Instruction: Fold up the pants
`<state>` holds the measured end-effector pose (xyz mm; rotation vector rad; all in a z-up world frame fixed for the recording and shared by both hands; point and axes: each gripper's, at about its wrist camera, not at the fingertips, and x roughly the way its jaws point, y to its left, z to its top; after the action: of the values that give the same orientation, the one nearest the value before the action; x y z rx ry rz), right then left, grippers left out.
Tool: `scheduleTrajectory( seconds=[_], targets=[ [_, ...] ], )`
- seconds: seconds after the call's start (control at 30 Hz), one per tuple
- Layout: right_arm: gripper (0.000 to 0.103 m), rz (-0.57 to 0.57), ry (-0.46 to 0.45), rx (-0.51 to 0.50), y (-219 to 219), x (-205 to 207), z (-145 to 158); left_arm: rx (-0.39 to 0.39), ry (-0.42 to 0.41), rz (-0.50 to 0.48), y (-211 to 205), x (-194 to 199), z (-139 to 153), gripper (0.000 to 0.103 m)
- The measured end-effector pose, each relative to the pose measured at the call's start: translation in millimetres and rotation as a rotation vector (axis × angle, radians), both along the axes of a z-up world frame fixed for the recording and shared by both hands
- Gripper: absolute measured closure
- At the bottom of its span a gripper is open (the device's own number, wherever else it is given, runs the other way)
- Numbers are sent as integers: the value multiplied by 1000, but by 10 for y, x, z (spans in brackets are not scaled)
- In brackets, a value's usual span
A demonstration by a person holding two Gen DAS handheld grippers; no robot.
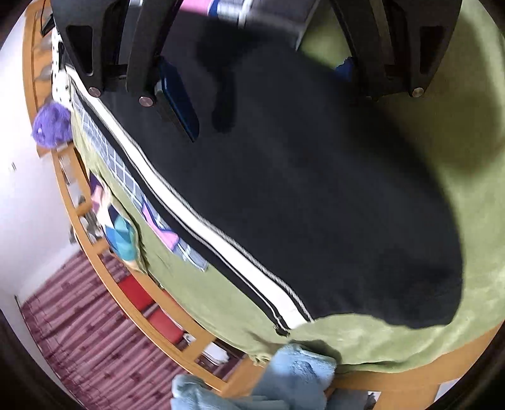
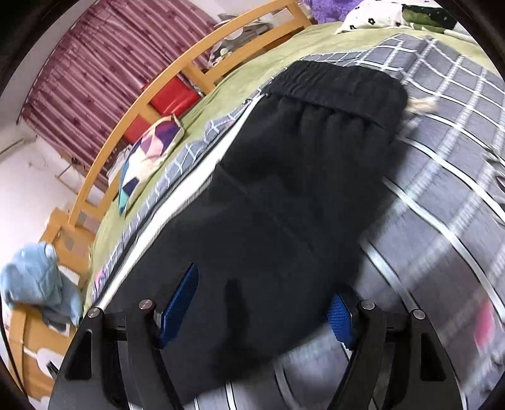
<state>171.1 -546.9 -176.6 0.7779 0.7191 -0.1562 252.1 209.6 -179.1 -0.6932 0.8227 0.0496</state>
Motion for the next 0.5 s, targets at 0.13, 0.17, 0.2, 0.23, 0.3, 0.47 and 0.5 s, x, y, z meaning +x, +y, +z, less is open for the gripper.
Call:
scheduleTrajectory(
  seconds=[0.13,0.17,0.2,0.23,0.3,0.47,0.5],
  targets=[
    [55,-39,63,-78,44,332,-22,97,47,33,-60,200,21,58],
    [68,-61,86,-102,40,388,-22,121,58,41,-60,221,37,77],
    [76,-78,91,-85,7,408,-10,131,59,39,-42,236,65,90],
    [78,-89,90,-61,-27,403,21,111,47,26,-18,243,134,91],
    [82,-96,69,-24,-63,367,186,89,11,11,40,184,373,92],
    [94,-40,-25,-129,113,-46,1031,200,-85,-61,-12,-333,1119,92],
    [94,-25,-15,-165,172,-135,1129,237,-80,-67,-1,-522,1199,92]
  ],
)
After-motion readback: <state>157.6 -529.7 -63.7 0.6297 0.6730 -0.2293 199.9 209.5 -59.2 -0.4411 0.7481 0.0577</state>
